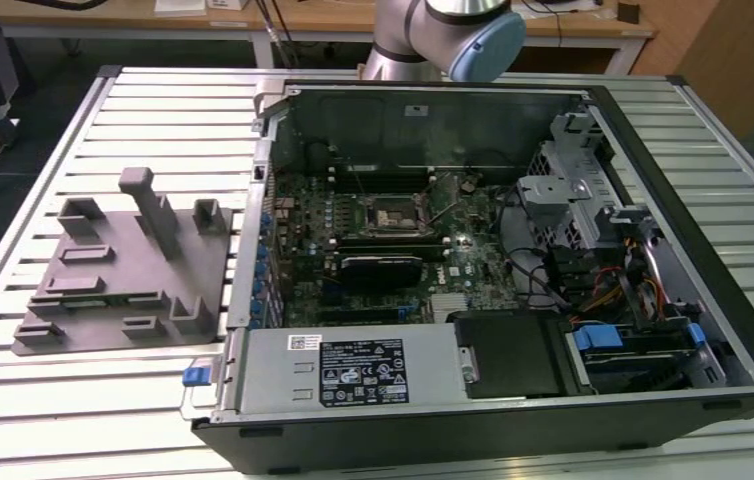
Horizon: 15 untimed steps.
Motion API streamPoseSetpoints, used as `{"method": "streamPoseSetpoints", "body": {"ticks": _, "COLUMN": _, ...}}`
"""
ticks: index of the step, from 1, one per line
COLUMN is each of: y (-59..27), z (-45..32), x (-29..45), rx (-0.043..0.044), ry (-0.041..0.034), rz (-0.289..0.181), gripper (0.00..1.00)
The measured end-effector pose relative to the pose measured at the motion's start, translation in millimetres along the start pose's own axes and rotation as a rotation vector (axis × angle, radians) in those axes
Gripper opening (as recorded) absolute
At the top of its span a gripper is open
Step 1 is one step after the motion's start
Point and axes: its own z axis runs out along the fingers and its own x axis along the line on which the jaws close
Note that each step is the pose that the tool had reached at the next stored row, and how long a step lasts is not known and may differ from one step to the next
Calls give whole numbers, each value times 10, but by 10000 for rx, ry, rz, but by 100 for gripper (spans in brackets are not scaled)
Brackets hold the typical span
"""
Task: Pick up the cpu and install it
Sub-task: 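Pick up the cpu and move it towards the insertion slot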
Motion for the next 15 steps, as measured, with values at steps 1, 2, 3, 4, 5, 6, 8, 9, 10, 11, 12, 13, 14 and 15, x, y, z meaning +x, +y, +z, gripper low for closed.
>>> {"method": "streamPoseSetpoints", "body": {"ticks": 1, "y": 0, "z": -1, "x": -12, "rx": -4, "ry": 0, "rz": 0, "gripper": 53}}
{"method": "streamPoseSetpoints", "body": {"ticks": 2, "y": 0, "z": -2, "x": -22, "rx": -9, "ry": -1, "rz": 0, "gripper": 53}}
{"method": "streamPoseSetpoints", "body": {"ticks": 3, "y": -1, "z": -3, "x": -30, "rx": -14, "ry": -2, "rz": 0, "gripper": 53}}
{"method": "streamPoseSetpoints", "body": {"ticks": 4, "y": -1, "z": -4, "x": -37, "rx": -19, "ry": -1, "rz": 0, "gripper": 53}}
{"method": "streamPoseSetpoints", "body": {"ticks": 5, "y": -1, "z": -5, "x": -45, "rx": -24, "ry": -2, "rz": 0, "gripper": 53}}
{"method": "streamPoseSetpoints", "body": {"ticks": 6, "y": -1, "z": -6, "x": -52, "rx": -28, "ry": -2, "rz": 0, "gripper": 53}}
{"method": "streamPoseSetpoints", "body": {"ticks": 8, "y": -1, "z": -8, "x": -70, "rx": -32, "ry": -2, "rz": 0, "gripper": 53}}
{"method": "streamPoseSetpoints", "body": {"ticks": 9, "y": -1, "z": -8, "x": -81, "rx": -35, "ry": -3, "rz": 0, "gripper": 53}}
{"method": "streamPoseSetpoints", "body": {"ticks": 10, "y": -1, "z": -9, "x": -92, "rx": -37, "ry": -2, "rz": 0, "gripper": 53}}
{"method": "streamPoseSetpoints", "body": {"ticks": 11, "y": -1, "z": -9, "x": -105, "rx": -40, "ry": -3, "rz": 0, "gripper": 53}}
{"method": "streamPoseSetpoints", "body": {"ticks": 12, "y": -2, "z": -10, "x": -115, "rx": -42, "ry": -3, "rz": 0, "gripper": 53}}
{"method": "streamPoseSetpoints", "body": {"ticks": 13, "y": -2, "z": -10, "x": -124, "rx": -44, "ry": -2, "rz": 0, "gripper": 53}}
{"method": "streamPoseSetpoints", "body": {"ticks": 14, "y": -2, "z": -11, "x": -131, "rx": -45, "ry": -2, "rz": 0, "gripper": 53}}
{"method": "streamPoseSetpoints", "body": {"ticks": 15, "y": -1, "z": -10, "x": -136, "rx": -47, "ry": -3, "rz": 1, "gripper": 53}}
